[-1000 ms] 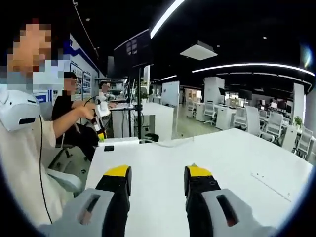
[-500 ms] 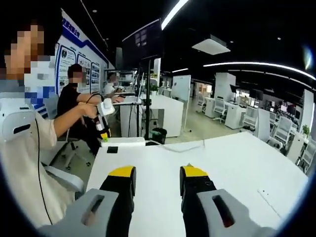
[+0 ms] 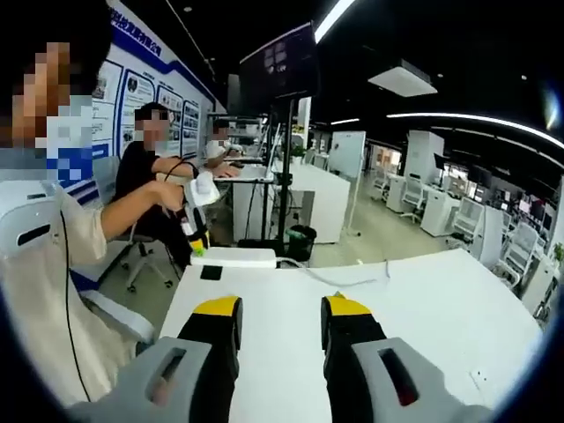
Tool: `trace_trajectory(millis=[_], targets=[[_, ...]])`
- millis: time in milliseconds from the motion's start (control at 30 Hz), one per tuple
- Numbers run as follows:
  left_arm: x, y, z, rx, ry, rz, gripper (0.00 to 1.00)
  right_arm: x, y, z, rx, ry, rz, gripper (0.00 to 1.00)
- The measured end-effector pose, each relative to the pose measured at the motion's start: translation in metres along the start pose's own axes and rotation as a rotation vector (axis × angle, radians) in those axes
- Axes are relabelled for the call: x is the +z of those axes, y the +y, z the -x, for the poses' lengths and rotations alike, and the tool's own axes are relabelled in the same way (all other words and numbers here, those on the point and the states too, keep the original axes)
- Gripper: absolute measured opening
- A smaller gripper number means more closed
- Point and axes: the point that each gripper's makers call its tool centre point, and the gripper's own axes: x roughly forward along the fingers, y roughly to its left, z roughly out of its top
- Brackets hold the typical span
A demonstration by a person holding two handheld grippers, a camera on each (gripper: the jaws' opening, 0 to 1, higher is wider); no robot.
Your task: Pick up the power strip scattered on the table, fix it on the side mounting bracket of the table, and press the switch
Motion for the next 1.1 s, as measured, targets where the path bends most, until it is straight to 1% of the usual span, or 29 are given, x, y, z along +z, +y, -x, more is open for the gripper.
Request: trace_trajectory(millis=[233,367,400,600,667,867,1100], targets=[[0.000,-0.001,0.000,0.008,0.021,-0.010,0.29,0.017,0.006,-0.027,0.050,0.024,0.044,0.32],[0.001,-0.001,-0.001,0.012,0.022,-0.012,0.29,0.027,0.005,-0.047,0.084,0.041,0.048,0.32],[0.001,-0.001,0.000,0.011,0.021,-0.009,0.29,0.027,0.005,-0.048,0.085,0.042,0.048,0.32],[0.001,-0.002,-0.001,0.015,0.033,-0.013,0.29,0.037,0.006,-0.074,0.128,0.060,0.044,0.32],[0.001,-0.002,-0.001,0.017,0.031,-0.014,0.29,0.039,0.007,-0.083,0.138,0.072,0.055,0.32],[0.002,-0.001,-0.001,0.015,0.017,-0.014,0.29,0.044,0.010,-0.114,0.185,0.110,0.069,0.32],[0.004,0.001,-0.002,0.018,0.034,-0.017,0.29,0.051,0.015,-0.149,0.229,0.130,0.075,0.32]])
